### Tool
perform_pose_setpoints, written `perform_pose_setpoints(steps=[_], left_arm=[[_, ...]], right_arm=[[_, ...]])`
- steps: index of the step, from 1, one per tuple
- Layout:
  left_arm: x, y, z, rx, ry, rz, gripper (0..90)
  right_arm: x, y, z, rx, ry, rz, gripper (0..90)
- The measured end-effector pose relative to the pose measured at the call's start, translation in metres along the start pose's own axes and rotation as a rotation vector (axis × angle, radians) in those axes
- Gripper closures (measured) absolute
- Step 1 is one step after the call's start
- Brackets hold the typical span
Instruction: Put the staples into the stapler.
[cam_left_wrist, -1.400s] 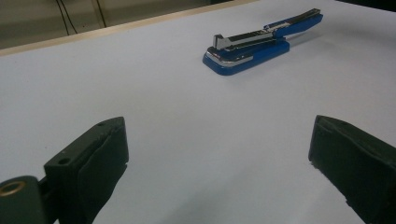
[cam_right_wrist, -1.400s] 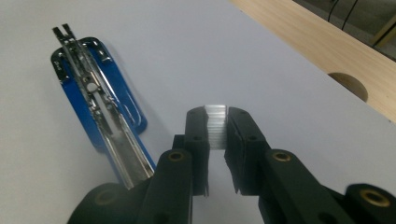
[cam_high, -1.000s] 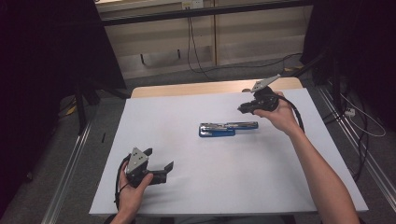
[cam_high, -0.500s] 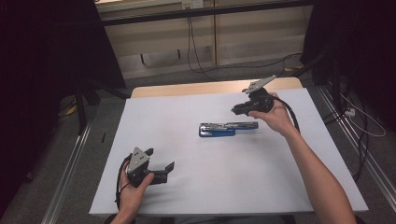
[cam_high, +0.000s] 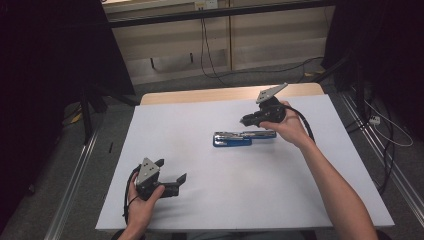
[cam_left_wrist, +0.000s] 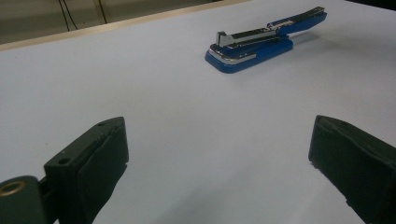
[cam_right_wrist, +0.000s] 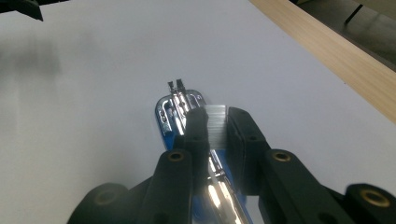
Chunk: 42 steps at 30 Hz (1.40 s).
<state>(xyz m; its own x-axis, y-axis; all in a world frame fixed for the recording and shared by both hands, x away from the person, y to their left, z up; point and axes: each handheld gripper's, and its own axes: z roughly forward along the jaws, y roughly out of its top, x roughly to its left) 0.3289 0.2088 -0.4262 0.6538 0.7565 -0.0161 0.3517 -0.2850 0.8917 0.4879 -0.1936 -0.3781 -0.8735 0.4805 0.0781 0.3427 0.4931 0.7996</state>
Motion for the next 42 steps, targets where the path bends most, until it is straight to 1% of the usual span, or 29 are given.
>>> perform_pose_setpoints(steps=[3, 6, 11, 16, 27, 30, 34, 38, 42], left_arm=[[0.000, 0.000, 0.000, 0.002, -0.001, -0.002, 5.0], [0.001, -0.001, 0.000, 0.002, -0.003, -0.009, 5.0], [0.002, 0.000, -0.001, 0.004, 0.000, -0.002, 5.0], [0.002, 0.000, -0.001, -0.001, 0.001, -0.008, 5.0], [0.002, 0.000, 0.000, 0.000, -0.004, -0.008, 5.0], [0.002, 0.000, -0.001, -0.002, -0.005, -0.007, 5.0], [0.001, 0.000, -0.001, -0.021, -0.010, -0.001, 4.9], [0.001, 0.000, -0.001, -0.015, -0.012, 0.006, 4.8], [0.001, 0.000, -0.002, -0.023, -0.014, -0.005, 4.8]], right_arm=[[0.002, 0.001, 0.003, -0.005, 0.010, -0.001, 79.4], [0.005, 0.003, 0.006, 0.000, 0.018, -0.016, 79.4], [0.010, 0.009, 0.012, -0.002, 0.035, -0.030, 79.4], [0.014, 0.015, 0.016, -0.019, 0.051, -0.037, 79.4], [0.021, 0.023, 0.026, -0.006, 0.078, -0.068, 79.4], [0.022, 0.025, 0.028, -0.001, 0.084, -0.072, 79.5], [0.025, 0.028, 0.030, -0.004, 0.099, -0.072, 79.4], [0.027, 0.030, 0.037, -0.002, 0.111, -0.078, 79.4], [0.028, 0.033, 0.042, 0.003, 0.118, -0.085, 79.4]])
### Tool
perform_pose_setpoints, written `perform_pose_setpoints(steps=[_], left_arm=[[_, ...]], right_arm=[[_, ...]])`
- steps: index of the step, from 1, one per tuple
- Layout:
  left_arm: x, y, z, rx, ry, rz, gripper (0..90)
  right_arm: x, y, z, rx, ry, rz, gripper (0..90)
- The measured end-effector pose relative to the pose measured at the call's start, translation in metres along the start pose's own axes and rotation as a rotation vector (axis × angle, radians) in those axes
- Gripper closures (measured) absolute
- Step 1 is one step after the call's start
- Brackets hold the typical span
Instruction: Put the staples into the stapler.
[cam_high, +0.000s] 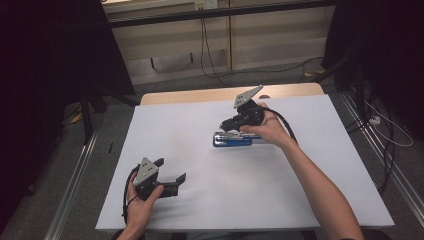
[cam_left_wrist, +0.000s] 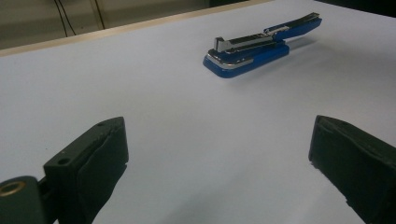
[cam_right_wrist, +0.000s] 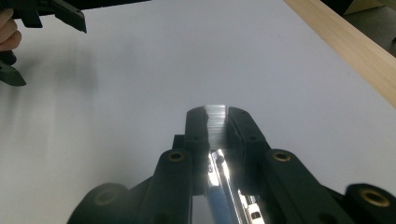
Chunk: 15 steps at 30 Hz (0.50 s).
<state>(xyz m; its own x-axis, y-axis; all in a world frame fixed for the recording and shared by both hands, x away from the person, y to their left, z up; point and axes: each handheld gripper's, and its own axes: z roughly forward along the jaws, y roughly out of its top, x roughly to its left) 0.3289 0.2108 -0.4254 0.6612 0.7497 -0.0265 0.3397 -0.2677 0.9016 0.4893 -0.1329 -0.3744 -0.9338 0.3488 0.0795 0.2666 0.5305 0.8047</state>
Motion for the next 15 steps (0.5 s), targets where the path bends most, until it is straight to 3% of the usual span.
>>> perform_pose_setpoints(steps=[15], left_arm=[[0.000, 0.000, -0.001, -0.008, 0.003, 0.002, 4.8]], right_arm=[[0.004, 0.011, 0.016, 0.040, 0.016, -0.027, 79.5]])
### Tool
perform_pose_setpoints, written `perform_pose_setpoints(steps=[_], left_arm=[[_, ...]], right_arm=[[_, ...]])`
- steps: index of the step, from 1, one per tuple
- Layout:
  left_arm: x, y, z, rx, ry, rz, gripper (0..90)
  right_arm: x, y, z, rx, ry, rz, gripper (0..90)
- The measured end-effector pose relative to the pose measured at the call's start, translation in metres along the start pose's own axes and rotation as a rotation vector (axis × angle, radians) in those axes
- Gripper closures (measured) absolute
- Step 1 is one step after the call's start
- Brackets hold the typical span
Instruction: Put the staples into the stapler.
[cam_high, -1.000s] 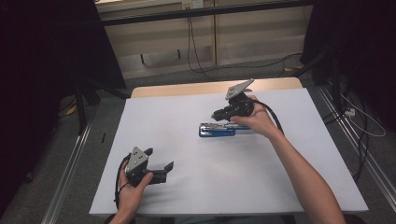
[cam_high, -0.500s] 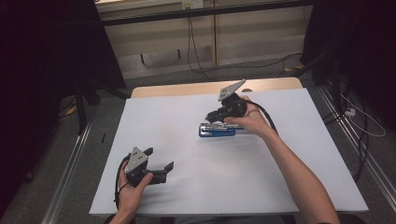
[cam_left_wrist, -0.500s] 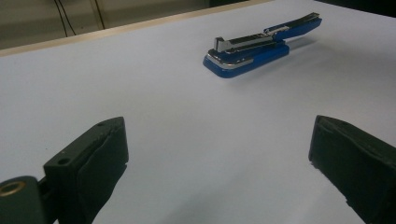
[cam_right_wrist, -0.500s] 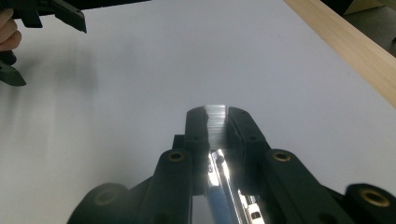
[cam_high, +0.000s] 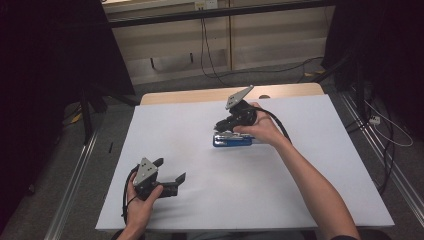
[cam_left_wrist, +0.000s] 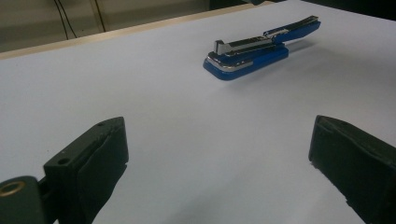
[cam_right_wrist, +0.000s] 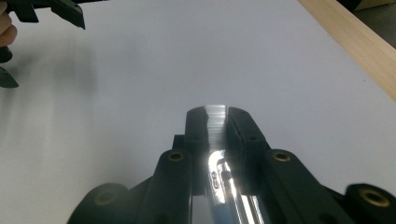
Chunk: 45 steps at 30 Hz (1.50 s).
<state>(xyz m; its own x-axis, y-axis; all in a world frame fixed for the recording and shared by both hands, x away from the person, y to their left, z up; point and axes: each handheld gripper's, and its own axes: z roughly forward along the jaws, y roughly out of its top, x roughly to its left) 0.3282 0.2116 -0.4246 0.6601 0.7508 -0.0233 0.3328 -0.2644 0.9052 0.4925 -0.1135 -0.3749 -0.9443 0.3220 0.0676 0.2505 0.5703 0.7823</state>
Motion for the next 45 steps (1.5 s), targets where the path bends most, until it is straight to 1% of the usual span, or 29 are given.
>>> perform_pose_setpoints(steps=[7, 11, 15, 17, 19, 22, 24, 27, 29, 31, 32, 35, 38, 39, 42, 45], left_arm=[[0.000, 0.000, 0.000, 0.002, 0.003, -0.001, 4.9], [0.000, 0.000, 0.000, 0.004, 0.002, 0.000, 4.9], [0.000, 0.000, 0.000, 0.005, 0.000, 0.000, 4.8], [0.000, 0.000, 0.000, 0.004, 0.000, -0.002, 4.8], [0.000, 0.000, 0.000, 0.005, 0.001, 0.000, 4.9], [0.000, 0.000, 0.000, 0.003, 0.001, 0.002, 4.9], [0.000, 0.000, 0.000, 0.003, 0.000, 0.000, 4.9], [0.000, 0.000, 0.000, 0.004, 0.000, 0.000, 4.9], [0.000, 0.000, 0.000, 0.005, -0.001, 0.001, 4.9], [0.000, 0.000, 0.000, 0.004, -0.001, 0.001, 4.9], [0.000, 0.000, 0.000, 0.005, -0.002, 0.001, 4.9], [0.000, 0.000, 0.000, 0.006, -0.002, 0.003, 4.9], [0.000, 0.000, 0.000, 0.006, -0.001, 0.003, 4.9], [0.000, 0.000, 0.000, 0.006, -0.001, 0.002, 4.9], [0.001, 0.000, 0.000, 0.008, -0.002, 0.001, 4.9], [0.001, 0.000, 0.000, 0.007, -0.002, 0.000, 4.9]], right_arm=[[0.004, -0.001, 0.006, 0.042, 0.010, -0.020, 79.5], [0.002, -0.002, 0.007, 0.054, 0.005, -0.031, 79.5], [-0.001, -0.005, 0.006, 0.062, -0.001, -0.021, 79.5], [-0.002, -0.005, 0.006, 0.065, -0.001, -0.023, 79.5], [-0.003, -0.006, 0.007, 0.070, 0.000, -0.034, 79.5], [-0.003, -0.008, 0.010, 0.092, 0.001, -0.030, 79.5], [-0.004, -0.009, 0.012, 0.100, 0.000, -0.040, 79.5], [-0.005, -0.010, 0.013, 0.116, -0.004, -0.041, 79.5], [-0.008, -0.011, 0.015, 0.125, -0.013, -0.061, 79.5], [-0.010, -0.012, 0.016, 0.141, -0.021, -0.066, 79.5], [-0.011, -0.013, 0.017, 0.143, -0.023, -0.076, 79.5], [-0.014, -0.015, 0.020, 0.152, -0.019, -0.079, 79.5], [-0.017, -0.016, 0.023, 0.168, -0.019, -0.097, 79.4], [-0.018, -0.016, 0.023, 0.169, -0.021, -0.091, 79.4], [-0.022, -0.017, 0.025, 0.157, -0.014, -0.098, 79.4], [-0.023, -0.017, 0.026, 0.165, -0.010, -0.096, 79.5]])
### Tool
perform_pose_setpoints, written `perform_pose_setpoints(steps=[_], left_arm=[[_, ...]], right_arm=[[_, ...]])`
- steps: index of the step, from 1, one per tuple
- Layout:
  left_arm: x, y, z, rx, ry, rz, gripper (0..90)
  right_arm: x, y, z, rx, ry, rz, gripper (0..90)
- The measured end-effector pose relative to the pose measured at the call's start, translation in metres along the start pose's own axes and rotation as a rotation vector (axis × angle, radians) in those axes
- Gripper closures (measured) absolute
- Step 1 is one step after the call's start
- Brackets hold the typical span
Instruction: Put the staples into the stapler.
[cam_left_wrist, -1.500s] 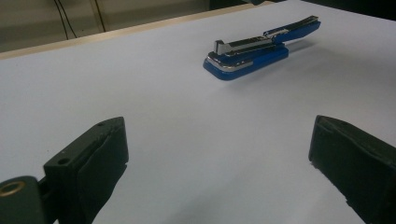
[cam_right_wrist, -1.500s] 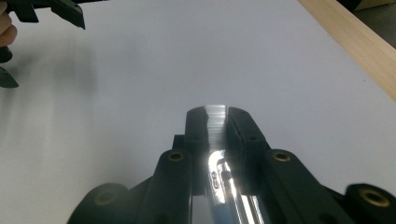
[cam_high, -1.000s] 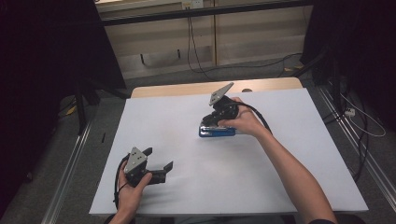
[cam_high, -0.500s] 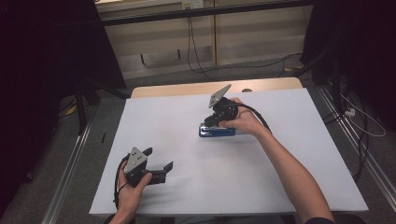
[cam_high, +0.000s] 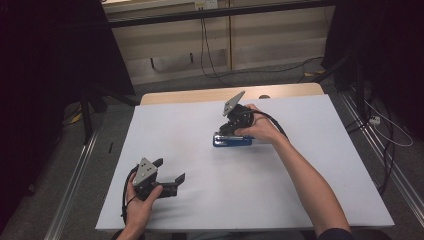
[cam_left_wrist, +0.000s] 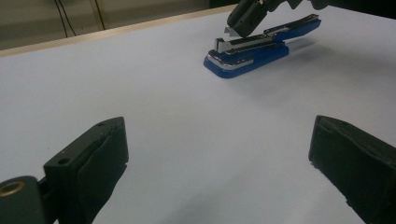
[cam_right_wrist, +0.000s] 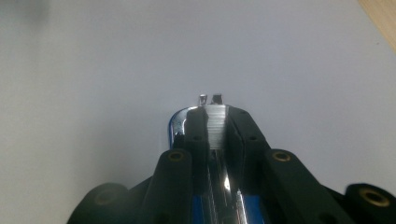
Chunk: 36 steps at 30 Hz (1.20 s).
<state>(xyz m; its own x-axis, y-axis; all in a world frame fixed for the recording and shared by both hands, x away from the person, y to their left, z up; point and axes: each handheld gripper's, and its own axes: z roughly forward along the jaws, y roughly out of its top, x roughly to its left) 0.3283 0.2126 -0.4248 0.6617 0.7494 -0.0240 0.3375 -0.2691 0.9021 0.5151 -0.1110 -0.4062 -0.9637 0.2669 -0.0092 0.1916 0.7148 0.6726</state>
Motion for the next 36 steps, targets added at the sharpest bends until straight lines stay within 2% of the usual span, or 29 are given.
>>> perform_pose_setpoints(steps=[3, 23, 27, 30, 36], left_arm=[[-0.0001, 0.0000, 0.0000, 0.001, -0.002, 0.001, 4.9], [-0.0006, 0.0000, 0.0003, 0.001, -0.004, 0.001, 4.9], [-0.0003, -0.0001, 0.0001, 0.001, -0.004, 0.001, 4.9], [0.0000, -0.0003, 0.0001, 0.001, -0.002, 0.000, 4.9], [-0.0008, -0.0001, 0.0004, 0.002, -0.006, 0.000, 4.9]], right_arm=[[-0.0014, -0.0006, 0.0008, 0.004, 0.006, 0.006, 79.4], [-0.0014, 0.0024, 0.0071, 0.018, 0.030, -0.030, 79.4], [-0.0018, 0.0017, 0.0099, 0.019, 0.028, -0.029, 79.4], [-0.0025, 0.0025, 0.0080, -0.001, 0.029, -0.025, 79.5], [-0.0036, 0.0031, 0.0046, 0.017, 0.019, -0.032, 79.4]])
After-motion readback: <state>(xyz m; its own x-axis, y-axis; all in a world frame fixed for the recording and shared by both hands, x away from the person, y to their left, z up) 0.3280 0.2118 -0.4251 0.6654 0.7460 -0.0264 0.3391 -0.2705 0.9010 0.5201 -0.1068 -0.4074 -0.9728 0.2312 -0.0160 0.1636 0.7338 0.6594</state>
